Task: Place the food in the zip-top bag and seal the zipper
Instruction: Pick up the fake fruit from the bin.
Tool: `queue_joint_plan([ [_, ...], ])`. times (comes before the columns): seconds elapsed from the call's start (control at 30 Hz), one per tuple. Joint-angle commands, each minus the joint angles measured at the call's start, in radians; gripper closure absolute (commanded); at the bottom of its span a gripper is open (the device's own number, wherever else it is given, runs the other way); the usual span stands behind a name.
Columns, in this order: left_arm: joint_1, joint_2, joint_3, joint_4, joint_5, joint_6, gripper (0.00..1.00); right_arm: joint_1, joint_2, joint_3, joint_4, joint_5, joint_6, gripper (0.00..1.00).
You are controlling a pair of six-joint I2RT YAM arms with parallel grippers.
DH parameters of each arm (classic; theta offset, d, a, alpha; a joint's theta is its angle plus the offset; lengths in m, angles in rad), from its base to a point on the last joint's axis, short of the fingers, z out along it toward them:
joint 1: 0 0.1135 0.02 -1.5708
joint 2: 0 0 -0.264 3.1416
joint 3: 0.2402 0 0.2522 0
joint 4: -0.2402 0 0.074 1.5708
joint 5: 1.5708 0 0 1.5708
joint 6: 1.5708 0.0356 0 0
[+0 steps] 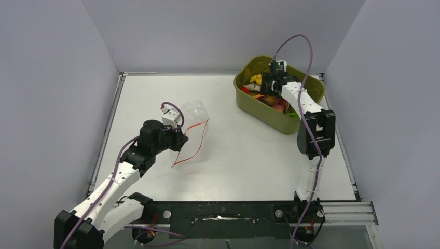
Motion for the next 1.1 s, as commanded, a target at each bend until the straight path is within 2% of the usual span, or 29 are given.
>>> queue_joint_plan([
  [0.0, 0.004, -0.018, 0.019, 0.037, -0.012, 0.013, 1.00, -0.005, -0.045, 0.037, 0.025, 0.034, -0.010, 0.36],
  [0.47, 0.002, -0.024, 0.015, 0.040, -0.013, 0.006, 1.00, -0.004, -0.172, -0.067, 0.040, 0.035, -0.012, 0.44],
  [0.7, 0.001, -0.030, 0.021, 0.038, -0.009, -0.042, 1.00, -0.004, -0.294, -0.143, 0.030, 0.019, -0.002, 0.46],
  [1.07, -0.001, 0.016, 0.160, -0.048, -0.045, -0.126, 1.00, -0.001, -0.574, -0.307, 0.001, -0.045, 0.009, 0.46],
])
